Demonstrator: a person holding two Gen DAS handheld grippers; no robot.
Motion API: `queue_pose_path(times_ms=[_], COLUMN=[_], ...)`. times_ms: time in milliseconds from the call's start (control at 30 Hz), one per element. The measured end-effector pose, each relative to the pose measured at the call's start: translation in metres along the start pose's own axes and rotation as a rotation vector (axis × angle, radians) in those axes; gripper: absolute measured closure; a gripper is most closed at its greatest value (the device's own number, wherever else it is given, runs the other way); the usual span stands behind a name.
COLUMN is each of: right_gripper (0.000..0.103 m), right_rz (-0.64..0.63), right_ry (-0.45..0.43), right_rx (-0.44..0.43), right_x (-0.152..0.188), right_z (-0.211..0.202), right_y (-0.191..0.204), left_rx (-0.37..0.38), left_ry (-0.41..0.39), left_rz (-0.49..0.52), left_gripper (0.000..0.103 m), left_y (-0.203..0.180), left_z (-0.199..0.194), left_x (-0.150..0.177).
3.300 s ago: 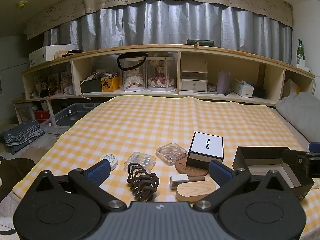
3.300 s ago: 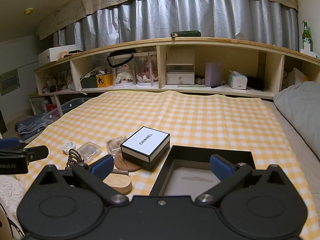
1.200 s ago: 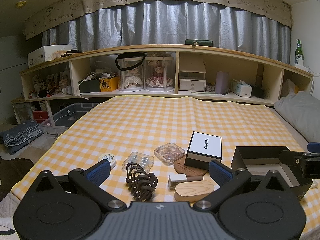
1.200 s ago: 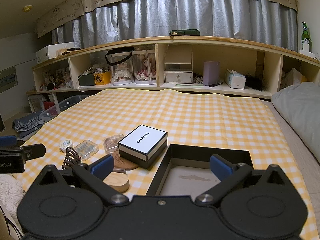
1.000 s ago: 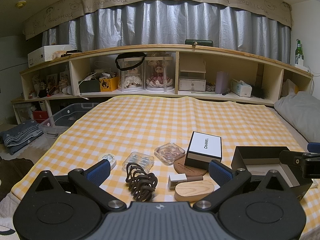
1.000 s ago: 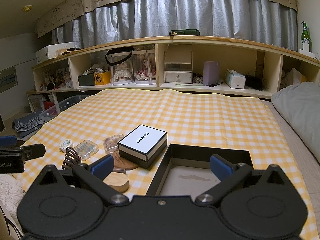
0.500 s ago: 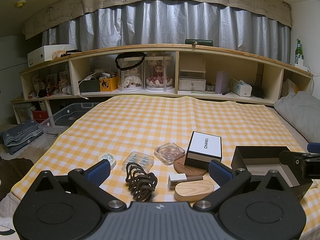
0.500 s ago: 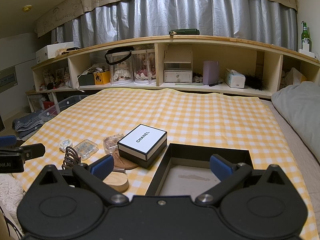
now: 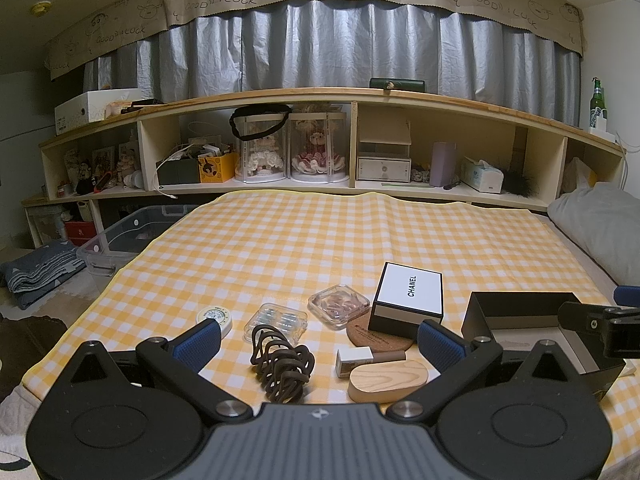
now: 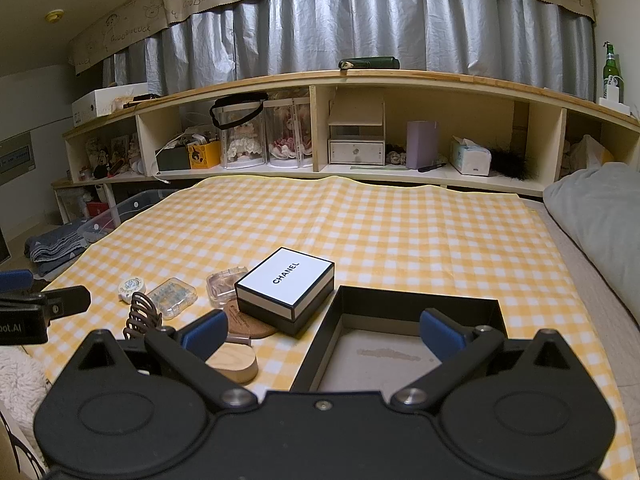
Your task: Organize rigid objects
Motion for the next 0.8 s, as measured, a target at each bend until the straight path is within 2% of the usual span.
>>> queue_pose_path(times_ms=[600, 800], right_gripper=[0.0, 0.0], right_rz=[0.002, 0.041], right_ry=[-0.001, -0.031], right_rx=[0.001, 0.015], right_x=[0.0, 0.001], right_z=[-0.001, -0.003], right_y=[0.0, -0.013], left_rx=[0.001, 0.009], left_ry=[0.0, -0.013], left_rz=[-0.001, -0.013], left_gripper=[0.0, 0.0], left_y=[0.0, 0.002], left_z=[0.0, -0.001], left_x=[0.0, -0.004])
Point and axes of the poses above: each gripper's, at about its wrist camera, not at the fingertips, and z roughly the way its jaws point, y to its left, x to its underside, the point moved 3 cm from there along z, roughly the way its jaws point, and after that the axes turned 14 degrees about y, right-handed, at the moved point
